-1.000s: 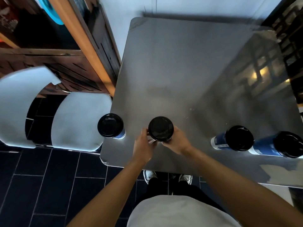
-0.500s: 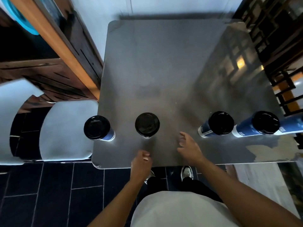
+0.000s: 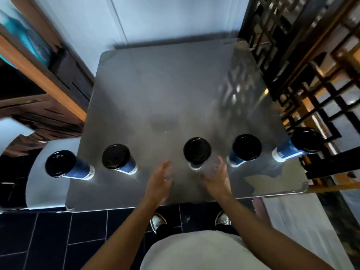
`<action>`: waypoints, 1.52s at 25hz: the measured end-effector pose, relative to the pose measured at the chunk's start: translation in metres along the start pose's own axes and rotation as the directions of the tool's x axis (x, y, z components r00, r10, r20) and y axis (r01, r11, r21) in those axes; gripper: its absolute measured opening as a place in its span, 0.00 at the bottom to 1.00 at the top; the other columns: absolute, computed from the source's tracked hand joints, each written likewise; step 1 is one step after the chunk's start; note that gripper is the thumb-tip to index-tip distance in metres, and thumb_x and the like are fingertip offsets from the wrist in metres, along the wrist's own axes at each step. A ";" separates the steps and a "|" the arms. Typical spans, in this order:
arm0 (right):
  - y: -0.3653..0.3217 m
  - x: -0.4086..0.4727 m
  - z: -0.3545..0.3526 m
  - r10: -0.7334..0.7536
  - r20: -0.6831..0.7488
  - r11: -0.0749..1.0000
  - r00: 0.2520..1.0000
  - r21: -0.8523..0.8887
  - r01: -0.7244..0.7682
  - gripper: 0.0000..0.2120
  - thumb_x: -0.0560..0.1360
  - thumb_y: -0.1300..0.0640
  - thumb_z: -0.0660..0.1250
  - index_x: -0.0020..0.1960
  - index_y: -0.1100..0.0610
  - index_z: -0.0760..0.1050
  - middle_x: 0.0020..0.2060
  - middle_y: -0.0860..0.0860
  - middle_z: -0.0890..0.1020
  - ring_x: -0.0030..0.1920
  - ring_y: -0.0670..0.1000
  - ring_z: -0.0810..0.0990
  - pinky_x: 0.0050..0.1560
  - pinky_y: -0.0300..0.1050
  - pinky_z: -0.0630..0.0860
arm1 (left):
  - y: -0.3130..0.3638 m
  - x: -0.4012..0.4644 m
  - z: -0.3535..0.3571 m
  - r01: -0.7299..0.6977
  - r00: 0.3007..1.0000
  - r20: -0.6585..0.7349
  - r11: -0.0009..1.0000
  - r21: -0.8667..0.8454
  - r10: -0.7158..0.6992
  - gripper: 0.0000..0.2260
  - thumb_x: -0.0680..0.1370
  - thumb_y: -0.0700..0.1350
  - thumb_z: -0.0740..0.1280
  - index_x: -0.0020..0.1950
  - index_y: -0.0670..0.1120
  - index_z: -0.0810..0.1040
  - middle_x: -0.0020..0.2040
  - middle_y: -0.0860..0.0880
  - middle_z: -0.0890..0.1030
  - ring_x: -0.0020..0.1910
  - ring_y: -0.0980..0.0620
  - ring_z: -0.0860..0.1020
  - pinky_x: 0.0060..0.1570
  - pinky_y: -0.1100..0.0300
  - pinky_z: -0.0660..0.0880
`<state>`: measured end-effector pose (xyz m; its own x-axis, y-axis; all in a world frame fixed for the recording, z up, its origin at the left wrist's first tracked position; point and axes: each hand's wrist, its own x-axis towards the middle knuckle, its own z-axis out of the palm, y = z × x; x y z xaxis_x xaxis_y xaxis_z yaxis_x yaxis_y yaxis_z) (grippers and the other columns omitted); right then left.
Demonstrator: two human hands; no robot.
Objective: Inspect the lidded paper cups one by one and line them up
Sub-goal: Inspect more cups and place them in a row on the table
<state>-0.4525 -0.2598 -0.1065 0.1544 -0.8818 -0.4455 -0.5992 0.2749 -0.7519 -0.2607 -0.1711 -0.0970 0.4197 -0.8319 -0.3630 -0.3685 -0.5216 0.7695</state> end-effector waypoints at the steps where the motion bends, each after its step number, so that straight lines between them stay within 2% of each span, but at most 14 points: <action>1: -0.002 0.002 -0.008 -0.052 -0.011 0.998 0.999 0.023 0.052 0.47 0.70 0.61 0.78 0.81 0.55 0.53 0.66 0.50 0.71 0.67 0.51 0.74 0.63 0.37 0.67 | 0.014 0.006 0.008 -0.045 0.999 -0.016 0.999 0.015 0.045 0.37 0.72 0.29 0.67 0.78 0.49 0.64 0.65 0.54 0.75 0.53 0.56 0.78 0.54 0.59 0.76; 3: -0.007 0.008 -0.019 -0.160 0.014 0.986 0.987 0.050 0.159 0.52 0.69 0.61 0.78 0.82 0.51 0.50 0.72 0.52 0.70 0.71 0.51 0.71 0.64 0.37 0.66 | 0.043 0.013 0.020 -0.089 0.996 -0.030 0.996 0.021 0.090 0.46 0.70 0.27 0.66 0.83 0.54 0.53 0.75 0.55 0.68 0.66 0.57 0.74 0.62 0.58 0.73; 5: -0.012 0.013 -0.025 -0.246 0.064 0.967 0.967 0.089 0.240 0.53 0.69 0.59 0.79 0.82 0.46 0.48 0.76 0.53 0.68 0.75 0.51 0.69 0.66 0.41 0.68 | 0.065 0.012 0.029 -0.126 0.991 -0.035 0.992 0.020 0.127 0.48 0.70 0.26 0.64 0.82 0.58 0.51 0.78 0.54 0.64 0.77 0.54 0.65 0.71 0.53 0.68; 11: -0.027 0.018 -0.029 -0.394 0.129 0.919 0.910 0.068 0.389 0.50 0.69 0.60 0.77 0.81 0.42 0.52 0.70 0.52 0.77 0.68 0.52 0.78 0.66 0.48 0.76 | 0.083 0.006 0.040 -0.134 0.985 -0.095 0.987 0.086 0.142 0.43 0.73 0.26 0.61 0.80 0.61 0.58 0.78 0.51 0.69 0.75 0.51 0.69 0.69 0.60 0.68; 13: -0.026 0.022 -0.028 -0.460 0.120 0.888 0.880 0.066 0.455 0.41 0.69 0.60 0.75 0.77 0.44 0.61 0.66 0.50 0.80 0.63 0.52 0.81 0.62 0.51 0.80 | 0.081 0.005 0.039 -0.111 0.987 -0.102 0.990 0.089 0.120 0.41 0.74 0.27 0.60 0.80 0.60 0.60 0.76 0.52 0.72 0.71 0.53 0.72 0.64 0.62 0.70; 15: -0.026 0.024 -0.027 -0.489 0.158 0.872 0.858 0.095 0.480 0.32 0.69 0.55 0.72 0.71 0.45 0.68 0.60 0.50 0.82 0.56 0.53 0.84 0.57 0.54 0.82 | 0.074 0.006 0.035 -0.136 0.986 -0.088 0.990 0.031 0.138 0.39 0.75 0.29 0.61 0.78 0.62 0.62 0.72 0.50 0.76 0.68 0.50 0.77 0.65 0.56 0.75; 17: -0.030 0.022 -0.028 -0.469 0.216 0.883 0.856 0.152 0.445 0.28 0.68 0.51 0.70 0.68 0.44 0.70 0.53 0.50 0.83 0.44 0.53 0.85 0.47 0.53 0.83 | 0.070 0.006 0.026 -0.162 0.984 -0.083 0.986 -0.042 0.159 0.36 0.76 0.32 0.64 0.74 0.66 0.66 0.68 0.49 0.78 0.64 0.50 0.79 0.65 0.48 0.76; 20: -0.042 0.017 -0.032 -0.446 0.263 0.891 0.855 0.222 0.397 0.25 0.70 0.58 0.70 0.66 0.48 0.71 0.43 0.48 0.81 0.30 0.44 0.78 0.36 0.36 0.75 | 0.071 0.003 0.007 -0.195 0.981 -0.009 0.976 -0.092 0.195 0.31 0.74 0.38 0.70 0.72 0.63 0.69 0.63 0.48 0.79 0.61 0.52 0.79 0.65 0.53 0.76; 22: -0.053 0.017 -0.035 -0.411 0.283 0.901 0.867 0.275 0.337 0.22 0.69 0.56 0.67 0.61 0.45 0.72 0.44 0.47 0.81 0.33 0.43 0.77 0.39 0.36 0.76 | 0.076 0.000 -0.005 -0.198 0.979 0.023 0.971 -0.137 0.203 0.31 0.73 0.42 0.73 0.72 0.63 0.70 0.58 0.47 0.78 0.56 0.55 0.80 0.63 0.56 0.76; 25: -0.072 0.019 -0.040 -0.274 0.392 0.863 0.878 0.503 0.044 0.16 0.71 0.57 0.60 0.56 0.46 0.73 0.48 0.52 0.82 0.43 0.50 0.81 0.43 0.43 0.78 | 0.093 -0.008 -0.017 -0.137 0.988 0.027 0.936 -0.323 0.154 0.34 0.72 0.44 0.77 0.72 0.66 0.69 0.52 0.46 0.78 0.50 0.49 0.80 0.55 0.54 0.79; 29: -0.091 0.017 -0.044 -0.302 0.474 0.744 0.827 0.660 -0.106 0.17 0.72 0.54 0.59 0.58 0.54 0.76 0.47 0.53 0.84 0.47 0.52 0.82 0.50 0.48 0.79 | 0.119 -0.019 -0.013 0.117 0.989 0.150 0.643 -0.757 -0.002 0.38 0.70 0.45 0.79 0.75 0.59 0.66 0.60 0.39 0.82 0.54 0.39 0.84 0.53 0.42 0.81; 31: -0.095 0.019 -0.044 -0.321 0.455 0.672 0.831 0.727 -0.138 0.23 0.69 0.52 0.61 0.61 0.60 0.75 0.49 0.57 0.84 0.50 0.55 0.81 0.53 0.51 0.78 | 0.131 -0.020 -0.010 0.240 0.965 0.250 0.638 -0.732 -0.076 0.36 0.70 0.51 0.79 0.74 0.46 0.68 0.55 0.39 0.85 0.49 0.41 0.85 0.50 0.46 0.81; 34: -0.098 0.020 -0.047 -0.316 0.483 0.640 0.817 0.744 -0.193 0.26 0.68 0.51 0.62 0.62 0.65 0.76 0.48 0.59 0.85 0.49 0.57 0.84 0.49 0.49 0.82 | 0.145 -0.025 -0.006 0.350 0.929 0.343 0.639 -0.685 -0.141 0.30 0.72 0.54 0.76 0.67 0.41 0.74 0.50 0.40 0.85 0.46 0.43 0.84 0.50 0.47 0.82; 38: -0.096 0.026 -0.048 -0.354 0.494 0.665 0.794 0.730 -0.158 0.19 0.72 0.49 0.58 0.54 0.58 0.80 0.43 0.55 0.84 0.48 0.59 0.77 0.52 0.53 0.73 | 0.145 -0.025 -0.013 0.399 0.907 0.400 0.586 -0.706 -0.136 0.35 0.69 0.56 0.79 0.68 0.37 0.74 0.56 0.31 0.82 0.52 0.34 0.82 0.61 0.33 0.76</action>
<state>-0.4287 -0.3278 -0.0229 0.7227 -0.6085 -0.3277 0.1509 0.6016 -0.7844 -0.3143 -0.2234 0.0303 0.0991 -0.7590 -0.6435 0.5369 -0.5037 0.6768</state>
